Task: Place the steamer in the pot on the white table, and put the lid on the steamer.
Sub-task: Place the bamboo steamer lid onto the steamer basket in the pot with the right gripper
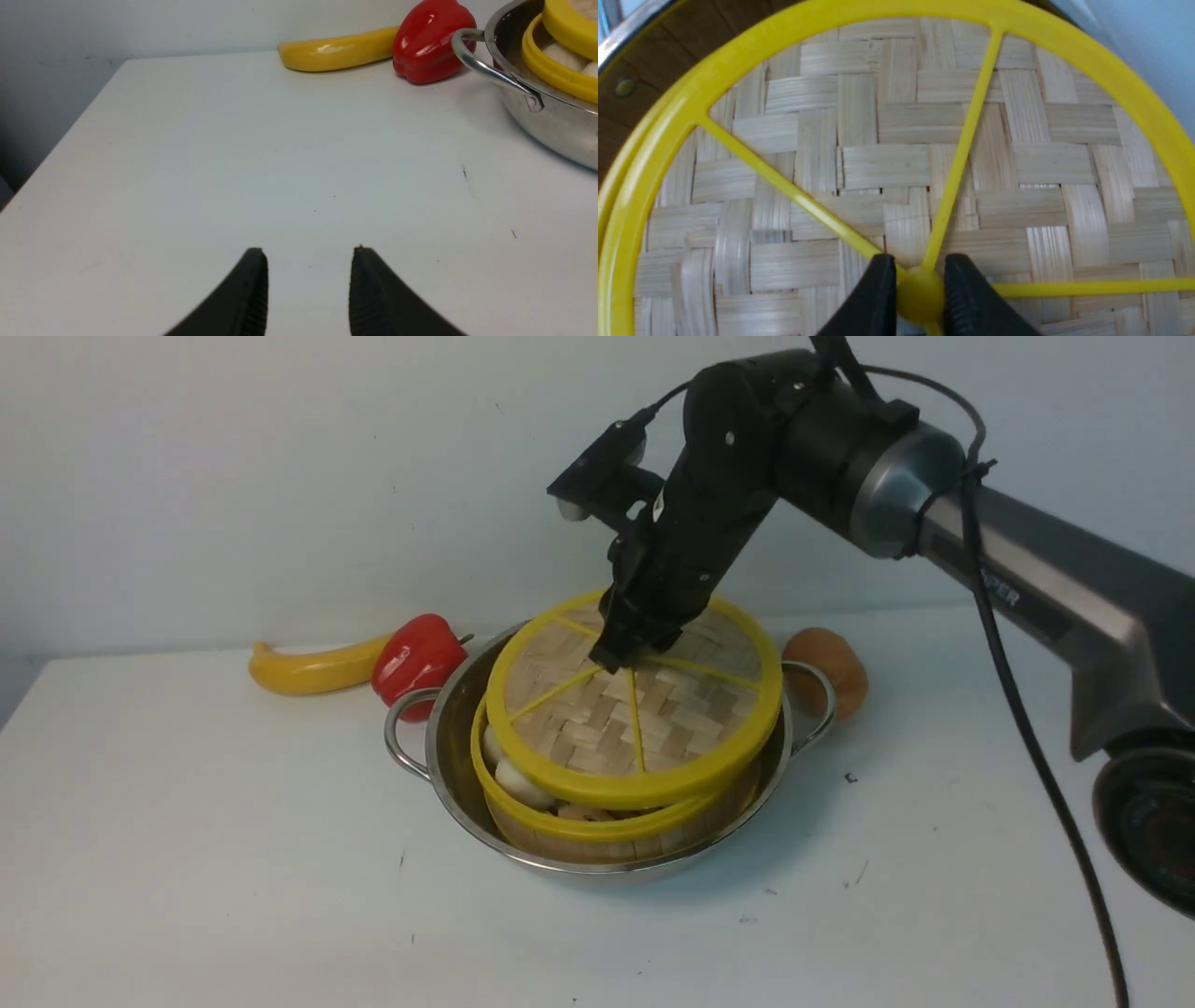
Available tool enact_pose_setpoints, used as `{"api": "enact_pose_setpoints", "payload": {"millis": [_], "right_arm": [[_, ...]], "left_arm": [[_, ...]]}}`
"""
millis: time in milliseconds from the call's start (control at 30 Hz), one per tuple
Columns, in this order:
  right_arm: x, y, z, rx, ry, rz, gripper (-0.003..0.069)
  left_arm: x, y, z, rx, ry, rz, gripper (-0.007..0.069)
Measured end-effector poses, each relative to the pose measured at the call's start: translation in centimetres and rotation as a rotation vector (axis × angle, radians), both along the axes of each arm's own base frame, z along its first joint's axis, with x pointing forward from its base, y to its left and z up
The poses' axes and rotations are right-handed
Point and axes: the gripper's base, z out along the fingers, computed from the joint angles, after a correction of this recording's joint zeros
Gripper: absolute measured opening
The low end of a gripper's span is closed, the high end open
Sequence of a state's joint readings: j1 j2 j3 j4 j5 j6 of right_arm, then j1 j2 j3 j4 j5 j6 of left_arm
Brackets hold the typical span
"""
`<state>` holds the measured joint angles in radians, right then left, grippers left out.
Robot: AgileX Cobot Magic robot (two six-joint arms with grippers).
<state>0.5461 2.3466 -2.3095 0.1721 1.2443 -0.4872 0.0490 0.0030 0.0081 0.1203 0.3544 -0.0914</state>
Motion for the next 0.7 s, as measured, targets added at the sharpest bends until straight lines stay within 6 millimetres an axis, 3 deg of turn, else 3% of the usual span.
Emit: {"api": "enact_pose_setpoints", "payload": {"millis": [700], "right_arm": [[-0.5, 1.2, -0.4, 0.043, 0.027, 0.034, 0.0141]], "left_arm": [[0.0, 0.0, 0.0, 0.000, 0.000, 0.000, 0.0241]]}}
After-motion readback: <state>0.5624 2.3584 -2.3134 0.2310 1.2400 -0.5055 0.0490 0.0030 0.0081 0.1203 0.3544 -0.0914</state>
